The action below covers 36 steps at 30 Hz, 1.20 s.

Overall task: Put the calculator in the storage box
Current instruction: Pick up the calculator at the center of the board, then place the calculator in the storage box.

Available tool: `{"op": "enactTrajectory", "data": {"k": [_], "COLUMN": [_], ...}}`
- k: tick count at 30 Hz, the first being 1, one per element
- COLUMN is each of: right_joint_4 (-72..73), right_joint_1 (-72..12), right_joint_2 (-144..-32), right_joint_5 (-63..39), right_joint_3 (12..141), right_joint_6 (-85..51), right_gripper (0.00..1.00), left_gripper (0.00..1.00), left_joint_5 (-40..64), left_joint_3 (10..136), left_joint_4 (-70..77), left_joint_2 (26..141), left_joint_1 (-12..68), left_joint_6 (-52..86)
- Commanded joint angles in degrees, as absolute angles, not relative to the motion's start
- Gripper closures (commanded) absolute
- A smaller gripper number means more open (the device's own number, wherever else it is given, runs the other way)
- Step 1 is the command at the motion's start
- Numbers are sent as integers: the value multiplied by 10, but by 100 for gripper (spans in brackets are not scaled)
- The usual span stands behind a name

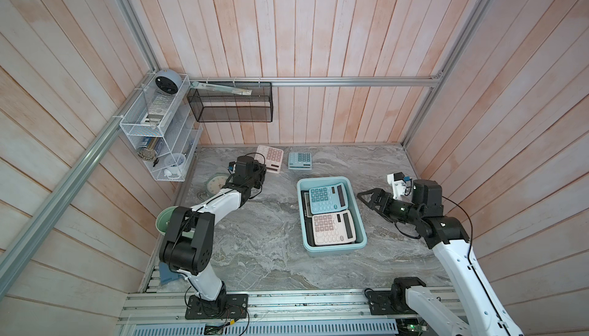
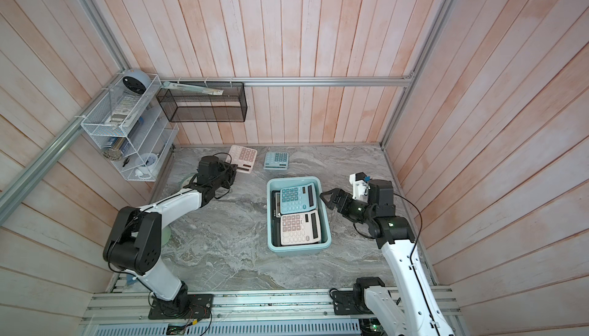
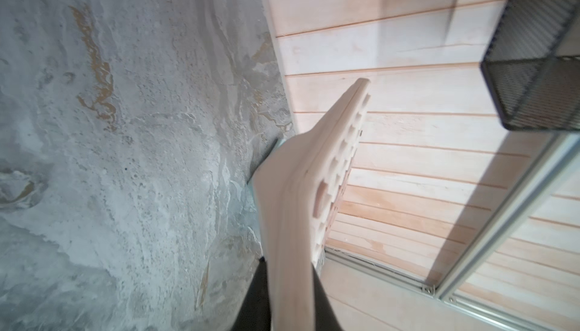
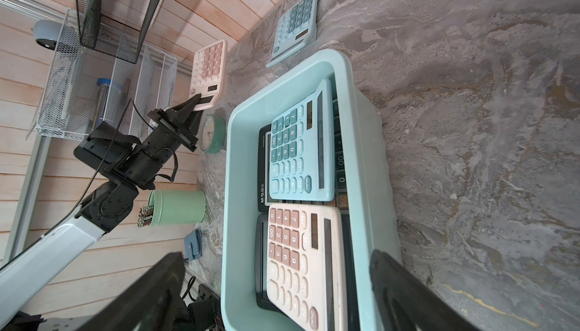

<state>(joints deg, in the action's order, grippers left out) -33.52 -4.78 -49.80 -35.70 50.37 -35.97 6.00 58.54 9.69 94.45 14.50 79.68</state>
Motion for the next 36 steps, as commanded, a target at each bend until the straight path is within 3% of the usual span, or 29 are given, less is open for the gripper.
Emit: {"op": "enactTrajectory", "data": {"k": [1,9,16,23,36], "right_joint_4": [-348,-347,-348,-375,-409], "right_joint_1": [-46,-47,-47,-48,-47], "right_joint_2": [-495,-498,-503,-485,-463], "right_joint_5": [-385,-405,-396,-327,-271], "right_joint_3": [525,540,541,537,528], "right_joint_6": [-359,-354,-353,-333,-309], "right_gripper": [2,3,5,5,4], "left_gripper": [100,100,100,100,100], "left_joint_5": [127,226,304,311,286], "left_joint_3": [572,589,661,744,855], "left_joint_4": [69,-82,-232,-353,-413], "left_joint_2": [895,769,723,763,887], "left_joint_1": [143,150,194,267,359], "left_joint_6": [719,587,482,400,355]}}
